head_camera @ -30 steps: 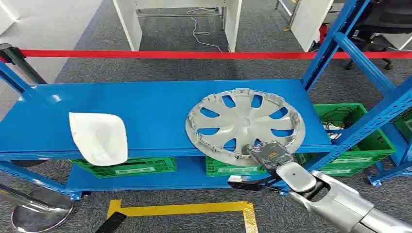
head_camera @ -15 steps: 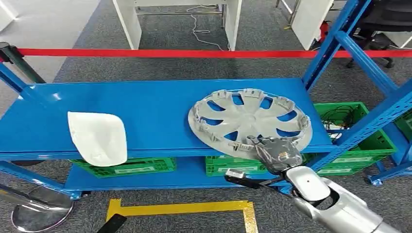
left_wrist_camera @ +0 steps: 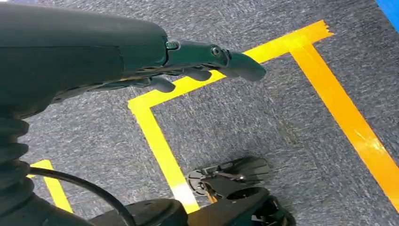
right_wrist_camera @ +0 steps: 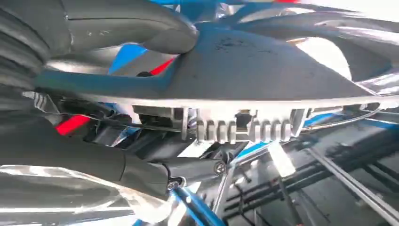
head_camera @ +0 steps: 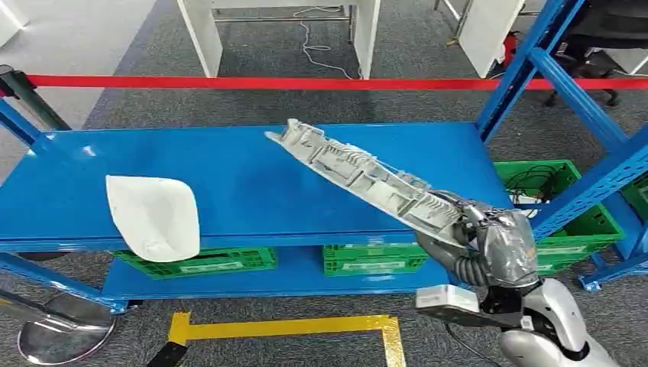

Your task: Take the parts from the cabinet and place them on the table.

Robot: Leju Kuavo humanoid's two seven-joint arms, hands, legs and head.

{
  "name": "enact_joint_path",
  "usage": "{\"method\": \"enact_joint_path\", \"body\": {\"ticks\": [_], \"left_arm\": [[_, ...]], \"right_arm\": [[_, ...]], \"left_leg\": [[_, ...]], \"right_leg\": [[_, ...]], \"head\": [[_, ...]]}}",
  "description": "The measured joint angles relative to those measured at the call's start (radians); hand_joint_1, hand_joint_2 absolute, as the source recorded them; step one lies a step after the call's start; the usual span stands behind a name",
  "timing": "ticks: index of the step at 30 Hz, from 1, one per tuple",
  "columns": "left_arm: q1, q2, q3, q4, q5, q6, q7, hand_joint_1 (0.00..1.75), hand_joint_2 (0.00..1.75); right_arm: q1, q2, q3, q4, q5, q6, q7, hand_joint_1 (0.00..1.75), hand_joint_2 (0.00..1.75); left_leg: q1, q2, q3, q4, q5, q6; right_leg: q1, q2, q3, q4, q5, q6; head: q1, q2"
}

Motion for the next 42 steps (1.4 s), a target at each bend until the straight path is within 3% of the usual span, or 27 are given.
{"method": "enact_joint_path", "body": {"ticks": [3, 6, 9, 11, 14, 17, 20, 26, 31, 34, 36, 37, 38, 40, 41, 42], "left_arm": [[0.011, 0.001, 0.002, -0.006, 0.006, 0.009, -0.013, 0.00, 1.75], [0.021, 0.002, 0.002, -0.010, 0.011, 0.014, -0.021, 0.00, 1.75], [0.034, 0.005, 0.002, -0.018, 0.019, 0.028, -0.028, 0.00, 1.75], [0.040, 0.008, 0.002, -0.022, 0.020, 0.036, -0.032, 0.00, 1.75], [0.041, 0.012, -0.005, -0.024, 0.018, 0.048, -0.044, 0.00, 1.75], [0.040, 0.013, -0.008, -0.025, 0.030, 0.058, -0.053, 0.00, 1.75], [0.034, 0.011, -0.008, -0.024, 0.049, 0.073, -0.081, 0.00, 1.75], [0.024, 0.003, -0.004, -0.002, 0.090, 0.072, -0.133, 0.00, 1.75], [0.011, -0.002, -0.003, 0.032, 0.102, 0.088, -0.151, 0.00, 1.75], [0.011, -0.003, -0.003, 0.043, 0.104, 0.099, -0.156, 0.00, 1.75], [0.002, -0.007, -0.003, 0.053, 0.103, 0.101, -0.156, 0.00, 1.75], [-0.006, -0.011, -0.003, 0.062, 0.101, 0.103, -0.157, 0.00, 1.75], [-0.014, -0.013, -0.003, 0.066, 0.100, 0.103, -0.157, 0.00, 1.75], [-0.019, -0.016, -0.003, 0.075, 0.099, 0.103, -0.157, 0.00, 1.75], [-0.020, -0.018, -0.003, 0.081, 0.099, 0.104, -0.157, 0.00, 1.75], [-0.019, -0.019, -0.003, 0.084, 0.098, 0.106, -0.157, 0.00, 1.75]], "right_arm": [[0.035, 0.020, -0.021, -0.034, -0.192, 0.036, -0.124, 1.75, 1.75], [0.059, 0.041, -0.030, -0.065, -0.279, 0.071, -0.183, 1.75, 1.75], [0.097, 0.070, -0.051, -0.101, -0.454, 0.149, -0.275, 1.75, 1.75], [0.116, 0.079, -0.055, -0.120, -0.611, 0.252, -0.348, 1.75, 1.75], [0.141, 0.105, -0.084, -0.142, -0.841, 0.469, -0.425, 1.75, 1.75], [0.174, 0.133, -0.128, -0.154, -0.954, 0.619, -0.440, 1.75, 1.75], [0.211, 0.166, -0.177, -0.154, -1.012, 0.698, -0.423, 1.75, 1.75], [0.272, 0.198, -0.243, -0.148, -1.069, 0.782, -0.407, 1.75, 1.75], [0.290, 0.202, -0.245, -0.132, -1.038, 0.820, -0.416, 1.75, 1.75], [0.314, 0.202, -0.245, -0.119, -1.020, 0.840, -0.447, 1.75, 1.75], [0.314, 0.202, -0.245, -0.118, -1.015, 0.839, -0.434, 1.75, 1.75], [0.317, 0.202, -0.244, -0.115, -1.013, 0.836, -0.426, 1.75, 1.75], [0.317, 0.202, -0.244, -0.113, -1.013, 0.835, -0.423, 1.75, 1.75], [0.317, 0.202, -0.244, -0.106, -1.013, 0.834, -0.422, 1.75, 1.75], [0.318, 0.202, -0.243, -0.102, -1.014, 0.834, -0.421, 1.75, 1.75], [0.322, 0.201, -0.243, -0.100, -1.016, 0.834, -0.423, 1.75, 1.75]], "left_leg": [[0.000, 0.000, 0.000, 0.000, 0.000, 0.000], [0.000, 0.000, 0.000, 0.000, 0.000, 0.000], [0.000, 0.000, -0.001, 0.000, 0.000, 0.000], [0.000, 0.001, -0.001, 0.000, 0.000, 0.000], [0.000, 0.000, 0.000, 0.000, 0.000, 0.000], [0.000, 0.000, 0.000, 0.000, 0.000, 0.000], [0.000, 0.000, 0.000, 0.000, 0.000, 0.000], [-0.003, 0.001, -0.002, 0.003, -0.001, 0.001], [-0.003, 0.000, -0.005, 0.010, -0.004, 0.006], [-0.006, 0.000, -0.005, 0.013, -0.007, 0.013], [-0.002, 0.002, -0.005, -0.004, 0.008, 0.029], [0.001, 0.005, -0.003, -0.012, 0.017, 0.035], [0.002, 0.005, -0.007, -0.014, 0.021, 0.041], [0.000, 0.005, -0.016, -0.013, 0.024, 0.041], [-0.001, 0.006, -0.021, -0.011, 0.027, 0.040], [-0.001, 0.006, -0.026, -0.008, 0.029, 0.039]], "right_leg": [[0.000, 0.000, 0.000, 0.000, 0.000, 0.000], [0.000, -0.001, 0.000, 0.000, 0.000, 0.000], [0.000, 0.000, -0.001, 0.000, -0.001, 0.000], [0.000, 0.001, -0.001, 0.000, 0.000, 0.000], [0.000, -0.001, -0.001, 0.000, -0.001, 0.000], [0.000, -0.001, -0.001, 0.000, -0.001, 0.000], [0.000, -0.001, -0.005, 0.000, -0.001, 0.000], [-0.003, 0.001, -0.002, -0.001, 0.002, 0.003], [-0.004, 0.000, -0.002, -0.001, 0.001, 0.005], [-0.006, 0.000, 0.001, -0.002, 0.003, 0.013], [-0.005, 0.001, 0.002, -0.004, 0.005, 0.023], [-0.007, 0.005, -0.012, 0.011, -0.022, 0.022], [-0.006, 0.009, -0.030, 0.062, -0.064, 0.022], [-0.007, 0.014, -0.094, 0.221, -0.146, 0.026], [-0.007, 0.014, -0.123, 0.291, -0.172, 0.028], [-0.007, 0.014, -0.136, 0.328, -0.177, 0.029]], "head": [[0.000, 0.000], [0.000, 0.000], [0.000, 0.000], [0.000, 0.000], [0.000, 0.000], [0.000, 0.000], [0.000, 0.000], [0.000, 0.000], [0.000, 0.000], [0.000, 0.000], [0.000, 0.000], [0.001, 0.000], [0.002, 0.000], [0.001, 0.000], [0.001, 0.000], [0.001, 0.000]]}}
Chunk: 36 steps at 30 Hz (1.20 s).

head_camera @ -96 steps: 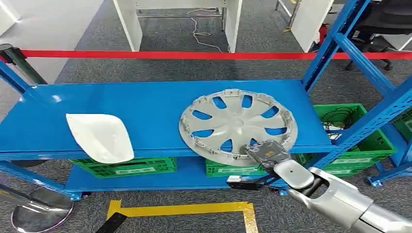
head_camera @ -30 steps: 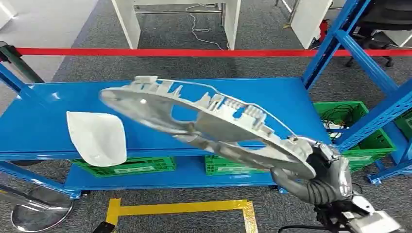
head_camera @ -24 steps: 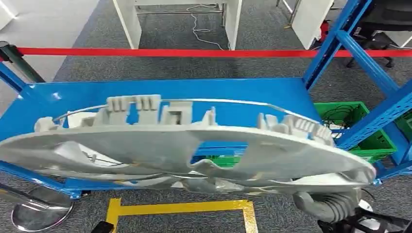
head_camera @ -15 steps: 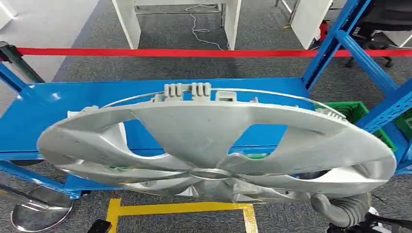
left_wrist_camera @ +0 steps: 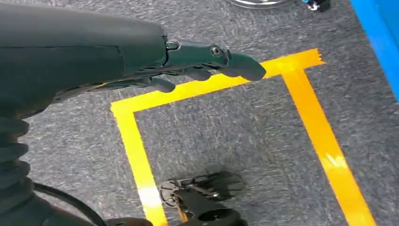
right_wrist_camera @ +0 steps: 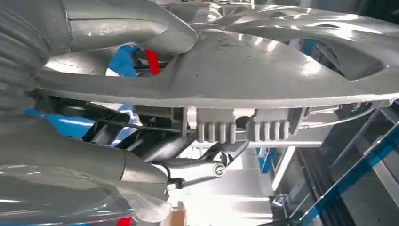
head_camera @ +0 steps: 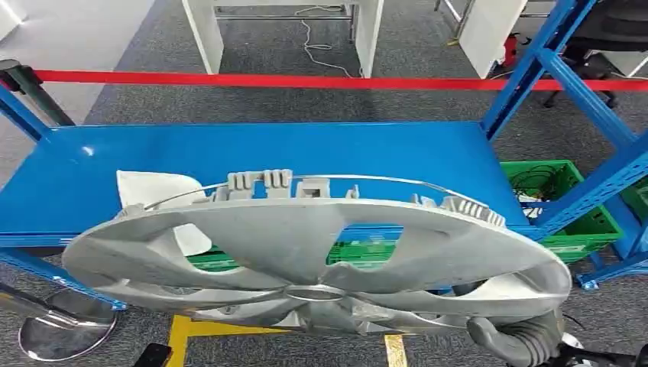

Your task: Take the parts from the cabinet and place them on the table.

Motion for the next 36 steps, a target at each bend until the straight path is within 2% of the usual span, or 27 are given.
{"method": "enact_joint_path", "body": {"ticks": [1, 2, 4, 5, 6, 8, 10, 11, 13, 14, 15, 16, 17, 19, 20, 21, 24, 25, 26, 27, 29, 30, 31, 32, 34, 35, 36], "left_arm": [[0.002, -0.001, 0.000, 0.001, -0.003, 0.003, 0.000, 0.00, 1.75], [0.006, -0.003, -0.001, 0.001, -0.008, 0.005, 0.001, 0.00, 1.75], [0.019, -0.005, -0.002, -0.002, -0.014, 0.011, 0.020, 0.00, 1.75], [0.026, -0.004, -0.002, -0.007, -0.018, 0.013, 0.029, 0.00, 1.75], [0.026, -0.004, -0.002, -0.009, -0.019, 0.015, 0.035, 0.00, 1.75], [0.024, -0.004, -0.002, -0.009, -0.023, 0.018, 0.044, 0.00, 1.75], [0.025, -0.002, -0.002, -0.009, -0.027, 0.021, 0.044, 0.00, 1.75], [0.028, -0.005, -0.003, -0.009, -0.028, 0.022, 0.044, 0.00, 1.75], [0.035, -0.005, -0.004, -0.010, -0.029, 0.023, 0.042, 0.00, 1.75], [0.035, -0.005, -0.003, -0.009, -0.030, 0.024, 0.041, 0.00, 1.75], [0.034, -0.005, -0.003, -0.009, -0.031, 0.025, 0.040, 0.00, 1.75], [0.031, -0.005, -0.004, -0.009, -0.032, 0.025, 0.039, 0.00, 1.75], [0.027, -0.006, -0.004, -0.009, -0.033, 0.026, 0.039, 0.00, 1.75], [0.024, -0.006, -0.003, -0.009, -0.034, 0.026, 0.038, 0.00, 1.75], [0.022, -0.006, -0.002, -0.009, -0.034, 0.027, 0.037, 0.00, 1.75], [0.020, -0.006, -0.002, -0.009, -0.034, 0.027, 0.037, 0.00, 1.75], [0.026, -0.006, -0.001, -0.009, -0.037, 0.031, 0.031, 0.00, 1.75], [0.032, -0.007, 0.000, -0.010, -0.037, 0.032, 0.031, 0.00, 1.75], [0.036, -0.008, 0.000, -0.012, -0.038, 0.031, 0.031, 0.00, 1.75], [0.042, -0.008, 0.000, -0.018, -0.039, 0.031, 0.031, 0.00, 1.75], [0.048, -0.008, 0.001, -0.023, -0.040, 0.032, 0.031, 0.00, 1.75], [0.050, -0.008, 0.001, -0.023, -0.040, 0.032, 0.031, 0.00, 1.75], [0.052, -0.008, 0.001, -0.024, -0.041, 0.031, 0.031, 0.00, 1.75], [0.055, -0.009, 0.001, -0.027, -0.041, 0.031, 0.031, 0.00, 1.75], [0.060, -0.009, 0.001, -0.031, -0.041, 0.031, 0.031, 0.00, 1.75], [0.057, -0.010, 0.001, -0.032, -0.041, 0.031, 0.033, 0.00, 1.75], [0.057, -0.010, 0.001, -0.033, -0.041, 0.031, 0.038, 0.00, 1.75]], "right_arm": [[0.009, -0.001, 0.000, 0.004, -0.002, 0.000, -0.008, 1.75, 1.75], [0.019, -0.003, 0.000, 0.006, -0.002, 0.000, -0.016, 1.75, 1.75], [0.034, -0.006, 0.000, 0.010, 0.003, 0.000, -0.034, 1.75, 1.75], [0.033, -0.008, 0.000, 0.011, 0.005, 0.000, -0.035, 1.75, 1.75], [0.033, -0.008, 0.000, 0.012, 0.007, 0.000, -0.032, 1.75, 1.75], [0.033, -0.008, 0.000, 0.014, 0.010, -0.010, -0.016, 1.75, 1.75], [0.032, -0.008, -0.002, 0.015, 0.014, -0.020, -0.013, 1.75, 1.75], [0.037, -0.008, -0.002, 0.015, 0.016, -0.021, -0.017, 1.75, 1.75], [0.050, -0.009, -0.002, 0.016, 0.021, -0.022, -0.033, 1.75, 1.75], [0.049, -0.009, -0.002, 0.016, 0.024, -0.021, -0.035, 1.75, 1.75], [0.048, -0.009, -0.002, 0.016, 0.025, -0.022, -0.032, 1.75, 1.75], [0.048, -0.009, -0.002, 0.016, 0.027, -0.023, -0.028, 1.75, 1.75], [0.047, -0.009, -0.002, 0.018, 0.033, -0.027, -0.024, 1.75, 1.75], [0.045, -0.009, -0.002, 0.018, 0.044, -0.034, -0.021, 1.75, 1.75], [0.045, -0.009, -0.002, 0.018, 0.050, -0.037, -0.021, 1.75, 1.75], [0.042, -0.009, -0.002, 0.018, 0.054, -0.040, -0.020, 1.75, 1.75], [0.052, -0.011, -0.002, 0.018, 0.064, -0.050, -0.039, 1.75, 1.75], [0.059, -0.014, -0.002, 0.018, 0.069, -0.053, -0.049, 1.75, 1.75], [0.066, -0.018, -0.002, 0.018, 0.075, -0.054, -0.057, 1.75, 1.75], [0.067, -0.019, -0.002, 0.018, 0.080, -0.056, -0.062, 1.75, 1.75], [0.070, -0.020, -0.002, 0.018, 0.084, -0.060, -0.065, 1.75, 1.75], [0.073, -0.022, -0.002, 0.019, 0.085, -0.060, -0.067, 1.75, 1.75], [0.076, -0.023, -0.002, 0.019, 0.085, -0.060, -0.068, 1.75, 1.75], [0.078, -0.025, -0.002, 0.019, 0.085, -0.060, -0.069, 1.75, 1.75], [0.078, -0.026, -0.002, 0.019, 0.086, -0.061, -0.069, 1.75, 1.75], [0.074, -0.026, -0.002, 0.019, 0.087, -0.064, -0.063, 1.75, 1.75], [0.064, -0.026, -0.002, 0.019, 0.090, -0.068, -0.054, 1.75, 1.75]], "left_leg": [[0.001, 0.000, -0.005, 0.003, 0.002, -0.002], [0.002, 0.000, -0.008, 0.006, 0.003, -0.004], [0.005, -0.001, -0.014, 0.016, 0.005, -0.011], [0.001, -0.001, -0.021, 0.021, 0.007, -0.020], [-0.001, -0.002, -0.028, 0.027, 0.011, -0.027], [0.000, -0.002, -0.031, 0.028, 0.022, -0.040], [0.005, -0.003, -0.039, 0.034, 0.020, -0.052], [0.005, -0.005, -0.049, 0.057, -0.028, -0.058], [0.009, -0.005, -0.077, 0.191, -0.155, -0.068], [0.009, -0.005, -0.090, 0.263, -0.194, -0.070], [0.009, -0.005, -0.095, 0.313, -0.207, -0.071], [0.009, -0.006, -0.083, 0.322, -0.194, -0.070], [0.009, -0.006, -0.047, 0.280, -0.163, -0.066], [0.007, -0.007, 0.061, 0.110, -0.100, -0.051], [0.004, -0.010, 0.105, 0.029, -0.105, -0.040], [0.001, -0.010, 0.117, 0.006, -0.107, -0.039], [-0.006, -0.010, 0.103, 0.003, -0.094, -0.031], [0.002, -0.007, 0.098, -0.011, -0.080, -0.025], [0.003, -0.002, 0.091, -0.013, -0.068, -0.019], [0.003, -0.001, 0.079, -0.012, -0.060, -0.012], [-0.001, 0.002, 0.053, -0.009, -0.043, -0.007], [-0.002, 0.002, 0.038, -0.006, -0.033, -0.006], [-0.003, 0.002, 0.023, -0.002, -0.024, -0.007], [-0.003, 0.002, 0.005, 0.003, -0.015, -0.008], [-0.003, 0.002, -0.026, 0.017, -0.001, -0.014], [-0.003, 0.002, -0.034, 0.027, 0.005, -0.019], [-0.009, 0.002, -0.044, 0.036, 0.009, -0.024]], "right_leg": [[0.000, 0.000, 0.015, -0.019, 0.025, 0.001], [-0.001, 0.000, 0.050, -0.078, 0.064, 0.000], [-0.006, -0.001, 0.155, -0.267, 0.143, 0.003], [-0.004, 0.000, 0.183, -0.320, 0.127, 0.003], [0.000, 0.005, 0.185, -0.319, 0.139, -0.011], [0.002, 0.004, 0.160, -0.314, 0.139, -0.017], [-0.003, -0.001, 0.147, -0.318, 0.152, -0.040], [-0.002, -0.001, 0.139, -0.317, 0.159, -0.048], [-0.001, -0.003, 0.126, -0.316, 0.176, -0.057], [0.001, -0.003, 0.120, -0.314, 0.183, -0.057], [0.001, -0.003, 0.109, -0.310, 0.191, -0.056], [0.002, -0.003, 0.097, -0.306, 0.196, -0.056], [0.004, -0.004, 0.085, -0.300, 0.201, -0.055], [0.006, -0.004, 0.072, -0.291, 0.206, -0.053], [0.006, -0.004, 0.067, -0.289, 0.209, -0.050], [0.010, -0.003, 0.060, -0.287, 0.215, -0.043], [0.004, -0.005, 0.055, -0.293, 0.237, -0.024], [0.005, -0.003, 0.052, -0.291, 0.233, -0.019], [0.004, 0.000, 0.041, -0.278, 0.200, -0.015], [0.004, 0.000, 0.020, -0.236, 0.143, -0.011], [0.002, 0.000, -0.012, -0.092, 0.039, -0.004], [0.002, 0.000, -0.021, -0.034, 0.016, -0.001], [0.002, 0.000, -0.015, -0.007, 0.029, 0.001], [0.002, 0.000, 0.012, -0.023, 0.069, 0.001], [0.002, 0.000, 0.106, -0.142, 0.146, 0.000], [0.002, 0.000, 0.166, -0.227, 0.147, -0.003], [0.005, 0.000, 0.221, -0.307, 0.116, -0.006]], "head": [[0.000, 0.000], [0.001, 0.000], [0.001, 0.000], [0.002, 0.000], [0.000, 0.000], [-0.001, 0.000], [0.001, 0.000], [-0.004, 0.000], [-0.006, 0.000], [-0.005, 0.000], [-0.005, 0.000], [-0.006, 0.000], [-0.005, 0.000], [-0.006, 0.000], [-0.005, 0.000], [-0.004, 0.000], [-0.004, 0.000], [-0.005, 0.000], [-0.003, 0.000], [0.000, 0.000], [-0.001, 0.000], [0.000, 0.000], [0.000, 0.000], [0.000, 0.000], [0.000, 0.000], [0.000, 0.000], [0.002, 0.000]]}}
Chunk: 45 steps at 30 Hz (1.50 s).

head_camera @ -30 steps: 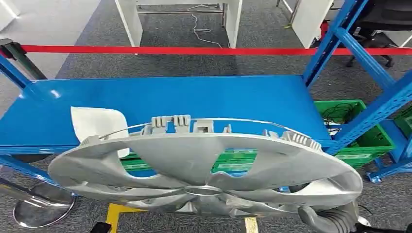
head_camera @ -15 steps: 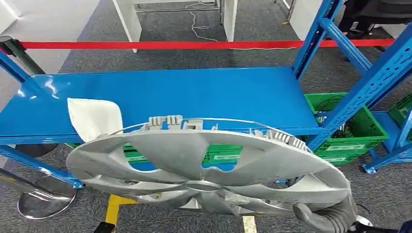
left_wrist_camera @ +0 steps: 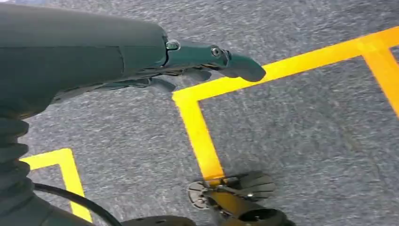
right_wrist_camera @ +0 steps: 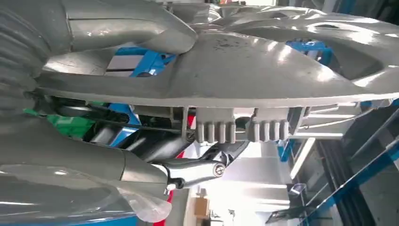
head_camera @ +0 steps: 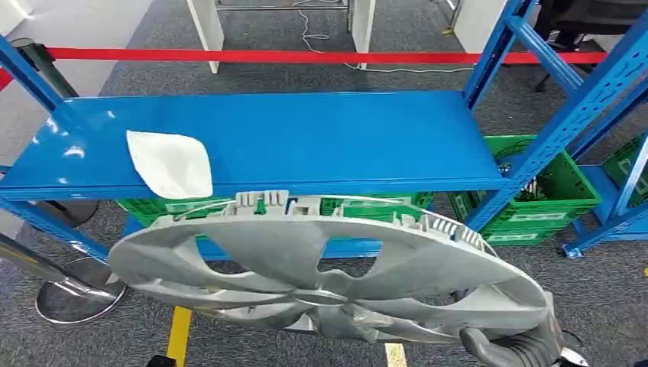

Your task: Take the parts from the cabinet and place them on the table.

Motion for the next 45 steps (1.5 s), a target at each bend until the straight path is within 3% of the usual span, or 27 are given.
{"method": "enact_joint_path", "body": {"ticks": [1, 4, 5, 8, 9, 11, 13, 14, 15, 16, 19, 20, 23, 24, 25, 27, 29, 30, 31, 34, 35, 37, 39, 40, 42, 44, 45], "left_arm": [[-0.003, 0.000, 0.000, -0.001, 0.000, 0.000, 0.002, 0.00, 1.75], [-0.007, -0.001, 0.004, -0.001, 0.000, 0.001, 0.003, 0.00, 1.75], [-0.004, -0.001, 0.006, -0.001, 0.000, 0.001, 0.003, 0.00, 1.75], [0.017, -0.005, 0.010, -0.018, -0.003, -0.001, 0.009, 0.00, 1.75], [0.016, -0.006, 0.016, -0.018, -0.004, -0.002, 0.011, 0.00, 1.75], [0.006, -0.008, 0.023, -0.018, -0.007, -0.003, 0.017, 0.00, 1.75], [0.000, -0.008, 0.024, -0.021, -0.010, -0.003, 0.019, 0.00, 1.75], [-0.001, -0.009, 0.024, -0.023, -0.010, -0.003, 0.019, 0.00, 1.75], [-0.002, -0.010, 0.024, -0.023, -0.010, -0.003, 0.019, 0.00, 1.75], [-0.003, -0.010, 0.026, -0.023, -0.010, -0.003, 0.019, 0.00, 1.75], [-0.001, -0.012, 0.027, -0.023, -0.010, -0.003, 0.019, 0.00, 1.75], [0.003, -0.013, 0.029, -0.023, -0.011, -0.003, 0.018, 0.00, 1.75], [0.019, -0.015, 0.034, -0.034, -0.013, -0.003, 0.016, 0.00, 1.75], [0.023, -0.016, 0.040, -0.037, -0.013, -0.004, 0.016, 0.00, 1.75], [0.025, -0.018, 0.045, -0.040, -0.015, -0.006, 0.016, 0.00, 1.75], [0.030, -0.022, 0.049, -0.045, -0.020, -0.008, 0.016, 0.00, 1.75], [0.033, -0.025, 0.054, -0.052, -0.022, -0.011, 0.017, 0.00, 1.75], [0.033, -0.029, 0.056, -0.058, -0.025, -0.013, 0.018, 0.00, 1.75], [0.036, -0.029, 0.058, -0.066, -0.029, -0.016, 0.019, 0.00, 1.75], [0.047, -0.031, 0.074, -0.076, -0.037, -0.018, 0.023, 0.00, 1.75], [0.056, -0.029, 0.079, -0.078, -0.040, -0.018, 0.023, 0.00, 1.75], [0.074, -0.034, 0.082, -0.093, -0.045, -0.023, 0.029, 0.00, 1.75], [0.069, -0.037, 0.093, -0.100, -0.053, -0.027, 0.029, 0.00, 1.75], [0.067, -0.040, 0.097, -0.102, -0.056, -0.030, 0.029, 0.00, 1.75], [0.072, -0.041, 0.103, -0.109, -0.064, -0.036, 0.030, 0.00, 1.75], [0.073, -0.042, 0.111, -0.113, -0.071, -0.041, 0.034, 0.00, 1.75], [0.069, -0.047, 0.118, -0.113, -0.076, -0.042, 0.034, 0.00, 1.75]], "right_arm": [[-0.008, 0.000, 0.000, 0.000, 0.003, -0.003, 0.005, 1.75, 1.75], [-0.020, 0.000, 0.000, 0.000, 0.012, -0.010, 0.016, 1.75, 1.75], [-0.023, 0.000, 0.000, 0.001, 0.016, -0.012, 0.016, 1.75, 1.75], [-0.018, 0.000, 0.000, 0.003, 0.027, -0.015, 0.013, 1.75, 1.75], [-0.026, 0.000, 0.001, 0.004, 0.028, -0.015, 0.021, 1.75, 1.75], [-0.044, 0.002, 0.003, 0.005, 0.029, -0.015, 0.036, 1.75, 1.75], [-0.053, 0.002, 0.003, 0.005, 0.029, -0.016, 0.040, 1.75, 1.75], [-0.056, 0.002, 0.003, 0.005, 0.029, -0.016, 0.042, 1.75, 1.75], [-0.057, 0.002, 0.003, 0.005, 0.029, -0.016, 0.042, 1.75, 1.75], [-0.057, 0.002, 0.003, 0.005, 0.029, -0.016, 0.043, 1.75, 1.75], [-0.062, 0.002, 0.005, 0.005, 0.030, -0.016, 0.041, 1.75, 1.75], [-0.058, 0.002, 0.005, 0.005, 0.031, -0.015, 0.033, 1.75, 1.75], [-0.043, 0.002, 0.008, 0.009, 0.033, -0.012, 0.018, 1.75, 1.75], [-0.045, 0.002, 0.008, 0.011, 0.035, -0.010, 0.016, 1.75, 1.75], [-0.046, 0.002, 0.009, 0.014, 0.037, -0.008, 0.016, 1.75, 1.75], [-0.046, 0.002, 0.010, 0.019, 0.043, -0.005, 0.018, 1.75, 1.75], [-0.050, 0.002, 0.011, 0.023, 0.046, -0.004, 0.020, 1.75, 1.75], [-0.052, 0.002, 0.011, 0.022, 0.048, -0.004, 0.020, 1.75, 1.75], [-0.052, 0.002, 0.012, 0.022, 0.049, -0.004, 0.021, 1.75, 1.75], [-0.054, 0.002, 0.012, 0.027, 0.051, -0.005, 0.023, 1.75, 1.75], [-0.053, 0.002, 0.013, 0.029, 0.053, -0.005, 0.020, 1.75, 1.75], [-0.049, 0.001, 0.014, 0.032, 0.056, -0.004, 0.019, 1.75, 1.75], [-0.052, 0.002, 0.018, 0.033, 0.060, -0.004, 0.026, 1.75, 1.75], [-0.054, 0.002, 0.020, 0.034, 0.061, -0.004, 0.026, 1.75, 1.75], [-0.049, 0.001, 0.021, 0.036, 0.062, -0.004, 0.015, 1.75, 1.75], [-0.059, 0.002, 0.021, 0.037, 0.063, -0.004, 0.020, 1.75, 1.75], [-0.063, 0.002, 0.021, 0.037, 0.064, -0.004, 0.024, 1.75, 1.75]], "left_leg": [[0.001, 0.001, -0.006, 0.003, 0.011, -0.005], [0.003, -0.003, -0.015, -0.002, 0.038, -0.021], [0.008, -0.007, -0.021, 0.008, 0.007, -0.029], [0.015, -0.007, -0.044, 0.181, -0.186, -0.045], [0.017, -0.007, -0.050, 0.251, -0.213, -0.049], [0.021, -0.007, -0.033, 0.295, -0.171, -0.052], [0.024, -0.006, 0.049, 0.196, -0.088, -0.050], [0.024, 0.001, 0.112, 0.103, -0.080, -0.047], [0.020, 0.011, 0.165, 0.015, -0.107, -0.043], [0.017, 0.008, 0.184, -0.028, -0.123, -0.035], [0.013, -0.001, 0.160, -0.036, -0.118, -0.023], [0.021, -0.002, 0.149, -0.041, -0.105, -0.010], [0.013, -0.014, 0.109, -0.039, -0.071, 0.012], [0.009, -0.018, 0.092, -0.037, -0.057, 0.014], [0.005, -0.025, 0.075, -0.035, -0.045, 0.016], [0.000, -0.040, 0.038, -0.029, -0.020, 0.015], [-0.003, -0.064, 0.006, -0.025, 0.006, 0.011], [-0.002, -0.073, -0.001, -0.022, 0.019, 0.010], [-0.010, -0.084, -0.012, -0.019, 0.028, 0.006], [-0.010, -0.123, -0.031, -0.027, 0.073, -0.010], [-0.008, -0.118, -0.038, -0.022, 0.070, -0.012], [-0.003, -0.044, -0.056, 0.048, -0.052, -0.030], [0.011, -0.025, -0.079, 0.203, -0.171, -0.047], [0.018, -0.023, -0.082, 0.270, -0.184, -0.054], [0.032, -0.020, -0.055, 0.302, -0.115, -0.066], [0.039, 0.001, 0.038, 0.191, -0.051, -0.075], [0.041, 0.040, 0.104, 0.099, -0.061, -0.077]], "right_leg": [[0.000, 0.002, 0.012, -0.034, -0.017, -0.010], [0.002, -0.001, -0.021, -0.029, 0.004, -0.035], [-0.002, -0.007, -0.033, -0.029, 0.014, -0.043], [-0.002, -0.014, -0.069, -0.028, 0.045, -0.055], [-0.001, -0.017, -0.083, -0.026, 0.056, -0.054], [-0.002, -0.027, -0.109, -0.014, 0.076, -0.050], [-0.003, -0.037, -0.143, 0.003, 0.089, -0.044], [-0.003, -0.042, -0.154, 0.010, 0.094, -0.040], [0.002, -0.045, -0.163, 0.018, 0.098, -0.035], [0.002, -0.050, -0.168, 0.020, 0.106, -0.027], [0.001, -0.065, -0.183, 0.019, 0.132, -0.010], [-0.003, -0.052, -0.189, 0.027, 0.114, -0.004], [-0.002, -0.006, -0.231, 0.179, -0.060, -0.002], [-0.002, -0.003, -0.243, 0.250, -0.096, -0.003], [0.000, -0.002, -0.246, 0.298, -0.098, -0.005], [0.005, 0.002, -0.204, 0.286, -0.028, -0.014], [0.010, 0.031, -0.095, 0.146, 0.036, -0.032], [0.013, 0.082, -0.026, 0.050, 0.014, -0.045], [0.014, 0.098, 0.034, -0.042, -0.003, -0.050], [0.018, 0.065, 0.017, -0.055, -0.008, -0.048], [0.003, 0.046, 0.005, -0.058, 0.005, -0.054], [0.006, 0.017, -0.016, -0.057, 0.023, -0.067], [0.006, -0.017, -0.042, -0.053, 0.044, -0.065], [0.005, -0.035, -0.057, -0.049, 0.053, -0.063], [0.003, -0.067, -0.079, -0.033, 0.066, -0.056], [-0.001, -0.090, -0.114, -0.009, 0.075, -0.045], [0.000, -0.101, -0.125, 0.001, 0.078, -0.040]], "head": [[-0.003, 0.000], [0.000, 0.000], [-0.003, 0.000], [-0.007, 0.000], [-0.007, 0.000], [-0.008, 0.000], [-0.007, 0.000], [-0.008, 0.000], [-0.008, 0.000], [-0.005, 0.000], [-0.006, 0.000], [-0.005, 0.000], [0.000, 0.000], [-0.002, 0.000], [0.000, 0.000], [-0.001, 0.000], [-0.002, 0.000], [-0.002, 0.000], [0.000, 0.000], [0.000, 0.000], [0.001, 0.000], [-0.007, 0.000], [-0.008, 0.000], [-0.008, 0.000], [-0.007, 0.000], [-0.007, 0.000], [-0.009, 0.000]]}}
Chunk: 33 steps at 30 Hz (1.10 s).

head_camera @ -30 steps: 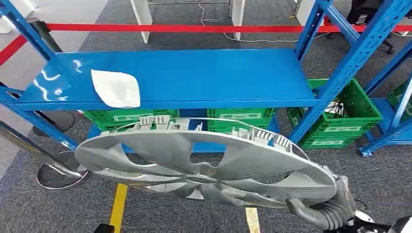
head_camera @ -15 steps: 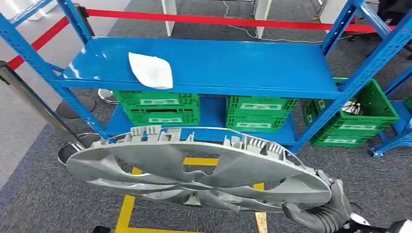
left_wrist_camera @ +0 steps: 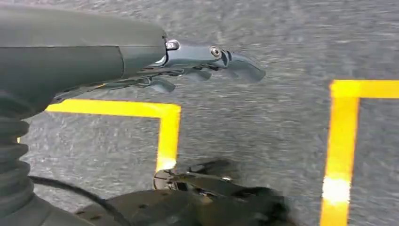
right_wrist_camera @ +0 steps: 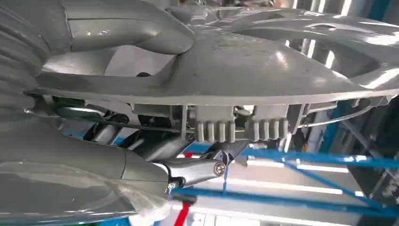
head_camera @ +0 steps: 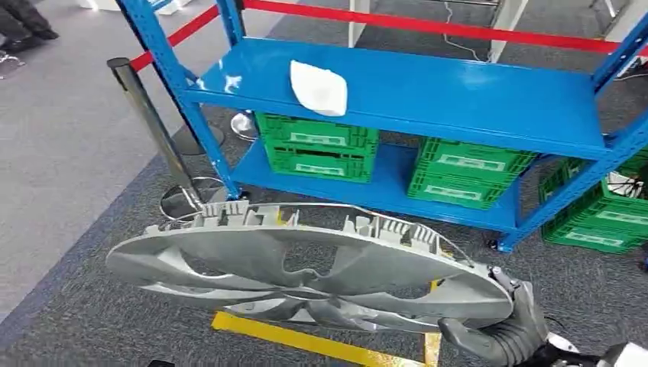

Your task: Take the parts from the cabinet and place them on the table.

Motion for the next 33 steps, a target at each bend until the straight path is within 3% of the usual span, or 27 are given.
{"method": "enact_joint_path", "body": {"ticks": [1, 2, 4, 5, 6, 7, 8, 10, 11, 12, 14, 15, 16, 17, 19, 20, 21, 22, 23, 25, 26, 28, 29, 30, 31, 32, 33], "left_arm": [[-0.005, -0.002, 0.003, 0.000, -0.006, -0.001, 0.000, 0.00, 1.75], [-0.008, -0.003, 0.009, -0.001, -0.010, -0.003, -0.002, 0.00, 1.75], [-0.004, -0.006, 0.015, 0.000, -0.018, -0.005, -0.004, 0.00, 1.75], [-0.002, -0.008, 0.022, -0.001, -0.020, -0.007, -0.004, 0.00, 1.75], [-0.003, -0.014, 0.027, -0.001, -0.021, -0.009, -0.004, 0.00, 1.75], [-0.006, -0.014, 0.031, -0.001, -0.023, -0.010, -0.004, 0.00, 1.75], [-0.010, -0.014, 0.033, -0.001, -0.024, -0.010, -0.004, 0.00, 1.75], [-0.016, -0.018, 0.035, -0.001, -0.026, -0.010, -0.004, 0.00, 1.75], [-0.017, -0.019, 0.036, -0.001, -0.026, -0.011, -0.004, 0.00, 1.75], [-0.016, -0.020, 0.036, -0.001, -0.026, -0.011, -0.004, 0.00, 1.75], [-0.016, -0.022, 0.036, -0.001, -0.026, -0.011, -0.004, 0.00, 1.75], [-0.017, -0.023, 0.037, -0.001, -0.026, -0.011, -0.004, 0.00, 1.75], [-0.019, -0.023, 0.037, -0.001, -0.026, -0.011, -0.004, 0.00, 1.75], [-0.020, -0.023, 0.038, -0.001, -0.026, -0.011, -0.005, 0.00, 1.75], [-0.018, -0.023, 0.042, -0.001, -0.026, -0.010, -0.004, 0.00, 1.75], [-0.013, -0.023, 0.046, -0.001, -0.026, -0.010, -0.004, 0.00, 1.75], [-0.010, -0.021, 0.051, -0.001, -0.026, -0.010, -0.004, 0.00, 1.75], [-0.011, -0.023, 0.051, -0.001, -0.026, -0.010, -0.004, 0.00, 1.75], [-0.012, -0.023, 0.051, -0.001, -0.026, -0.011, -0.004, 0.00, 1.75], [-0.018, -0.026, 0.051, -0.001, -0.026, -0.011, -0.004, 0.00, 1.75], [-0.019, -0.027, 0.051, -0.001, -0.026, -0.011, -0.004, 0.00, 1.75], [-0.017, -0.027, 0.052, -0.001, -0.026, -0.011, -0.004, 0.00, 1.75], [-0.015, -0.027, 0.052, -0.001, -0.028, -0.011, -0.004, 0.00, 1.75], [-0.014, -0.027, 0.052, -0.001, -0.031, -0.011, -0.006, 0.00, 1.75], [-0.012, -0.026, 0.055, -0.003, -0.036, -0.012, -0.006, 0.00, 1.75], [-0.010, -0.025, 0.056, -0.007, -0.042, -0.015, -0.008, 0.00, 1.75], [-0.008, -0.026, 0.056, -0.010, -0.048, -0.018, -0.009, 0.00, 1.75]], "right_arm": [[0.002, 0.000, 0.000, 0.000, 0.001, 0.000, 0.000, 1.75, 1.75], [0.001, 0.000, 0.000, 0.000, 0.002, -0.002, 0.000, 1.75, 1.75], [-0.006, 0.000, 0.000, 0.000, 0.003, -0.002, 0.000, 1.75, 1.75], [-0.010, 0.000, 0.001, 0.000, 0.003, -0.002, 0.000, 1.75, 1.75], [-0.015, 0.000, 0.002, 0.001, 0.003, -0.002, 0.003, 1.75, 1.75], [-0.015, 0.000, 0.002, 0.001, 0.002, -0.002, 0.005, 1.75, 1.75], [-0.017, 0.001, 0.003, 0.002, 0.003, -0.002, 0.007, 1.75, 1.75], [-0.021, 0.001, 0.005, 0.005, 0.002, 0.000, 0.009, 1.75, 1.75], [-0.023, 0.001, 0.005, 0.006, 0.003, 0.000, 0.010, 1.75, 1.75], [-0.023, 0.001, 0.006, 0.008, 0.003, 0.000, 0.010, 1.75, 1.75], [-0.024, 0.001, 0.007, 0.008, 0.003, 0.000, 0.010, 1.75, 1.75], [-0.025, 0.001, 0.008, 0.008, 0.003, 0.000, 0.010, 1.75, 1.75], [-0.027, 0.001, 0.008, 0.008, 0.003, 0.000, 0.010, 1.75, 1.75], [-0.026, 0.001, 0.009, 0.008, 0.003, -0.001, 0.010, 1.75, 1.75], [-0.027, 0.002, 0.010, 0.009, 0.003, -0.002, 0.010, 1.75, 1.75], [-0.027, 0.002, 0.010, 0.009, 0.003, -0.002, 0.010, 1.75, 1.75], [-0.030, 0.002, 0.010, 0.010, 0.003, -0.002, 0.010, 1.75, 1.75], [-0.029, 0.002, 0.009, 0.010, 0.002, -0.002, 0.010, 1.75, 1.75], [-0.027, 0.003, 0.010, 0.010, 0.003, -0.002, 0.010, 1.75, 1.75], [-0.026, 0.003, 0.010, 0.010, 0.002, -0.002, 0.010, 1.75, 1.75], [-0.027, 0.003, 0.010, 0.010, 0.002, -0.002, 0.010, 1.75, 1.75], [-0.027, 0.003, 0.011, 0.010, 0.002, -0.002, 0.010, 1.75, 1.75], [-0.027, 0.003, 0.011, 0.010, 0.003, -0.002, 0.010, 1.75, 1.75], [-0.024, 0.003, 0.011, 0.010, 0.003, -0.002, 0.008, 1.75, 1.75], [-0.018, 0.003, 0.011, 0.010, 0.003, -0.002, 0.003, 1.75, 1.75], [-0.013, 0.003, 0.011, 0.010, 0.003, -0.002, -0.003, 1.75, 1.75], [-0.011, 0.003, 0.010, 0.010, 0.003, -0.002, -0.007, 1.75, 1.75]], "left_leg": [[-0.007, 0.019, 0.043, -0.079, -0.022, 0.002], [-0.013, 0.012, 0.050, -0.100, -0.040, 0.023], [-0.018, -0.007, 0.032, -0.102, -0.039, 0.028], [-0.015, -0.018, 0.026, -0.129, -0.039, 0.037], [-0.013, -0.024, 0.018, -0.126, -0.027, 0.058], [-0.015, -0.031, 0.002, -0.128, -0.017, 0.072], [-0.018, -0.040, -0.011, -0.128, -0.006, 0.080], [-0.030, -0.062, -0.039, -0.127, 0.018, 0.088], [-0.035, -0.074, -0.054, -0.126, 0.031, 0.090], [-0.039, -0.084, -0.067, -0.126, 0.041, 0.090], [-0.043, -0.108, -0.093, -0.124, 0.064, 0.088], [-0.043, -0.120, -0.100, -0.122, 0.074, 0.085], [-0.050, -0.129, -0.112, -0.119, 0.084, 0.082], [-0.050, -0.140, -0.121, -0.117, 0.101, 0.080], [-0.047, -0.161, -0.133, -0.123, 0.126, 0.073], [-0.054, -0.176, -0.140, -0.125, 0.137, 0.067], [-0.054, -0.144, -0.148, -0.116, 0.112, 0.060], [-0.053, -0.102, -0.158, -0.082, 0.060, 0.049], [-0.044, -0.077, -0.175, -0.008, -0.009, 0.036], [-0.031, -0.064, -0.209, 0.153, -0.097, 0.022], [-0.025, -0.063, -0.210, 0.198, -0.099, 0.018], [-0.017, -0.059, -0.157, 0.166, -0.040, 0.013], [-0.017, -0.052, -0.103, 0.096, -0.009, 0.017], [-0.021, -0.027, -0.035, 0.004, 0.002, 0.027], [-0.030, 0.015, 0.022, -0.075, -0.019, 0.042], [-0.036, 0.026, 0.046, -0.125, -0.030, 0.053], [-0.040, 0.016, 0.040, -0.130, -0.030, 0.058]], "right_leg": [[0.003, -0.012, -0.012, 0.013, 0.000, 0.004], [0.004, -0.024, -0.015, 0.015, 0.009, 0.015], [0.000, -0.041, -0.024, 0.015, 0.024, 0.028], [-0.001, -0.046, -0.034, 0.018, 0.025, 0.035], [-0.007, 0.006, -0.046, 0.032, -0.009, 0.041], [-0.007, 0.058, -0.066, 0.074, -0.066, 0.038], [-0.006, 0.084, -0.079, 0.136, -0.122, 0.037], [-0.001, 0.101, -0.104, 0.269, -0.189, 0.031], [0.002, 0.102, -0.101, 0.300, -0.177, 0.025], [0.006, 0.103, -0.082, 0.287, -0.142, 0.018], [0.012, 0.116, 0.006, 0.165, -0.059, 0.006], [0.013, 0.148, 0.063, 0.078, -0.045, 0.000], [0.013, 0.192, 0.119, -0.006, -0.069, -0.004], [0.008, 0.190, 0.136, -0.051, -0.080, -0.001], [0.015, 0.169, 0.120, -0.039, -0.071, 0.000], [0.010, 0.154, 0.107, -0.040, -0.061, -0.001], [0.002, 0.134, 0.106, -0.040, -0.053, -0.001], [0.003, 0.125, 0.096, -0.039, -0.047, -0.010], [0.005, 0.104, 0.087, -0.037, -0.039, -0.017], [0.007, 0.071, 0.064, -0.030, -0.025, -0.019], [0.007, 0.055, 0.051, -0.024, -0.021, -0.019], [0.008, 0.027, 0.020, -0.008, -0.012, -0.016], [0.009, 0.015, 0.008, -0.001, -0.009, -0.015], [0.010, 0.005, 0.003, 0.002, -0.007, -0.014], [0.011, -0.007, 0.002, 0.003, -0.004, -0.010], [0.013, -0.018, 0.000, 0.005, 0.002, -0.004], [0.012, -0.032, -0.004, 0.005, 0.010, 0.005]], "head": [[-0.001, 0.000], [0.002, 0.000], [0.001, 0.000], [0.001, 0.000], [0.005, 0.000], [0.004, 0.000], [0.006, 0.000], [0.009, 0.000], [0.009, 0.000], [0.009, 0.000], [0.009, 0.000], [0.009, 0.000], [0.009, 0.000], [0.007, 0.000], [0.008, 0.000], [0.008, 0.000], [0.010, 0.000], [0.000, 0.000], [0.000, 0.000], [0.000, 0.000], [-0.001, 0.000], [-0.001, 0.000], [-0.002, 0.000], [-0.001, 0.000], [-0.001, 0.000], [0.000, 0.000], [0.001, 0.000]]}}
